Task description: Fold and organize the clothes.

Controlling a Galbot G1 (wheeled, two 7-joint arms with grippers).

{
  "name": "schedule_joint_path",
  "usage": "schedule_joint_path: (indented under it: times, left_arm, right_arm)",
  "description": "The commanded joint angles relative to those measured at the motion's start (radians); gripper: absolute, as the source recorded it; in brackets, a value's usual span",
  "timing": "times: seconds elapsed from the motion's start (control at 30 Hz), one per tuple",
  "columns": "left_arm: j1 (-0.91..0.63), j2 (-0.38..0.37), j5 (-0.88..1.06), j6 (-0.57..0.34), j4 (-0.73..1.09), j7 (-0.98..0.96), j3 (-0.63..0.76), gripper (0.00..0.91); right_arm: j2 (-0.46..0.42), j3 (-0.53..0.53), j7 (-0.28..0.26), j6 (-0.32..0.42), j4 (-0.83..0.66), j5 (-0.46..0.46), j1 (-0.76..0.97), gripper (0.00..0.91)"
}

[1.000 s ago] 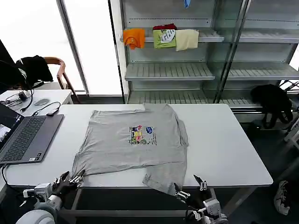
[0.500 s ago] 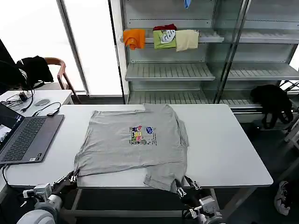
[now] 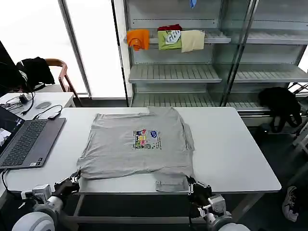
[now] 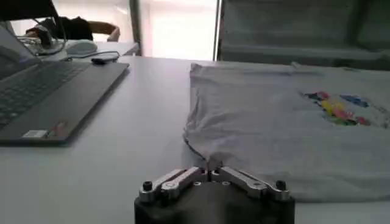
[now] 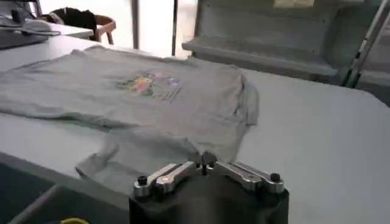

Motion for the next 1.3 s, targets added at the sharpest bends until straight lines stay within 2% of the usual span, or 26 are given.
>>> schedule_joint_path:
  times: [0.03,0.33,0.57,0.7,0.9,1.3]
  left_arm:
    - [-0.089,0.023,-0.075,-0.006,-0.037,-0.035,-0.008,0.01]
    - [-0.22,0.035,-0.101,0.014,-0.003,-0.071,0.021,0.01]
    - [-0.308,0.034,-0.098,0.012,0.049,-0.078,0.061,0.01]
    - [-0.366,0.027,-0.079,0.01,0.119,-0.073,0.092,0.01]
    - [-0.458,-0.004,-0.035,-0.018,0.237,-0.063,0.15,0.01]
    - [-0.58,-0.074,0.045,-0.035,0.44,-0.051,0.222,0.02]
  right_arm:
    - [-0.018,0.037,0.0,0.0,0.026,0.038,0.039,0.0]
    - [-0.057,0.053,-0.009,0.001,-0.014,0.08,0.144,0.0]
    - [-0.068,0.004,-0.007,0.001,-0.123,0.106,0.305,0.0]
    - [-0.053,-0.039,-0.04,0.006,-0.21,0.105,0.44,0.0]
    - [0.0,-0.103,-0.103,0.108,-0.401,0.064,0.594,0.0]
    - [0.085,-0.194,-0.143,0.171,-0.623,-0.035,0.707,0.0]
